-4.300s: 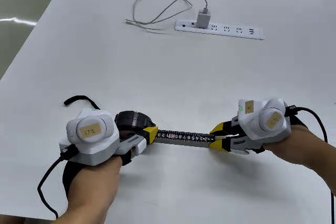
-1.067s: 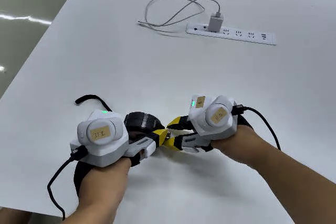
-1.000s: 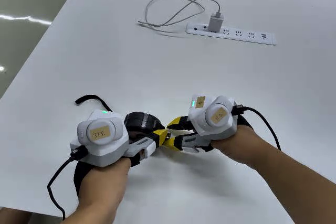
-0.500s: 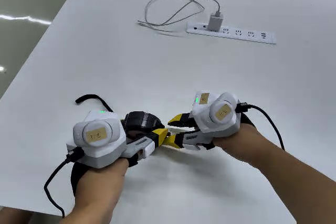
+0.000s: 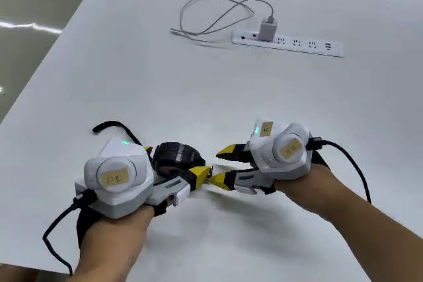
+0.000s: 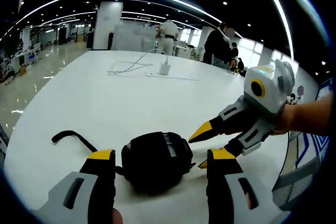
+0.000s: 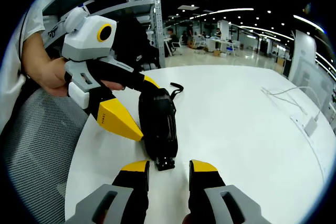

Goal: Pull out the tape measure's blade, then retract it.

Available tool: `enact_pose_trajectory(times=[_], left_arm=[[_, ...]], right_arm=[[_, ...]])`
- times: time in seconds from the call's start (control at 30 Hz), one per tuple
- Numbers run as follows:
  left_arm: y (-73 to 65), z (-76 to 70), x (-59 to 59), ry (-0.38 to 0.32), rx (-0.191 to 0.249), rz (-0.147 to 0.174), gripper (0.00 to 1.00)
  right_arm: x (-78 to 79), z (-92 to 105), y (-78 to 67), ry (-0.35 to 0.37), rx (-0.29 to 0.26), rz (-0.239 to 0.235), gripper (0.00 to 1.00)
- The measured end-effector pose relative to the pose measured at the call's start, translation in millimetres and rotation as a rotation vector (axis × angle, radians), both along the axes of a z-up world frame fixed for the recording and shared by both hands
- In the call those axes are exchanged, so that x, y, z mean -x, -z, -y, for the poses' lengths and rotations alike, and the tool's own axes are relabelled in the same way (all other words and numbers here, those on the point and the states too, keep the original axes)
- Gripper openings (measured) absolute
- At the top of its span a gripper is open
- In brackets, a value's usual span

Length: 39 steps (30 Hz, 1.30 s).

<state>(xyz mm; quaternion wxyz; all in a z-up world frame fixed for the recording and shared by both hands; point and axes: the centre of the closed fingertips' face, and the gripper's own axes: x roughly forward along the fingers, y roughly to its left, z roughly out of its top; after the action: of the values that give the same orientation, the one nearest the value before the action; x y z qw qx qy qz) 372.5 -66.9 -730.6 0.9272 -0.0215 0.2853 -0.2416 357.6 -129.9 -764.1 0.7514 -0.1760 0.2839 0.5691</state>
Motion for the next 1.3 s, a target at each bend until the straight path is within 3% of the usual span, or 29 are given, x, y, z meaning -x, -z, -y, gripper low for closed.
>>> enact_pose_trajectory(times=[0.23, 0.3, 0.7, 0.83, 1.3], left_arm=[[-3.1, -5.3, 11.6, 0.071, -0.025, 0.019, 0.68], [-2.6, -6.8, 14.6, 0.100, -0.056, 0.030, 0.68], [-10.7, -16.2, 32.2, 0.209, -0.049, 0.050, 0.74], [-10.2, -23.7, 35.7, 0.218, -0.046, 0.040, 0.76], [-13.9, -45.5, 49.5, 0.275, -0.072, 0.052, 0.79]], right_arm=[[7.9, 13.9, -9.7, 0.055, -0.023, 0.004, 0.31], [8.7, 18.8, -11.7, 0.075, -0.026, 0.011, 0.34], [15.7, 47.4, -16.0, 0.176, -0.021, 0.031, 0.46], [18.0, 55.4, -18.4, 0.196, -0.019, 0.037, 0.50], [29.7, 99.6, -23.3, 0.279, -0.001, 0.047, 0.63]])
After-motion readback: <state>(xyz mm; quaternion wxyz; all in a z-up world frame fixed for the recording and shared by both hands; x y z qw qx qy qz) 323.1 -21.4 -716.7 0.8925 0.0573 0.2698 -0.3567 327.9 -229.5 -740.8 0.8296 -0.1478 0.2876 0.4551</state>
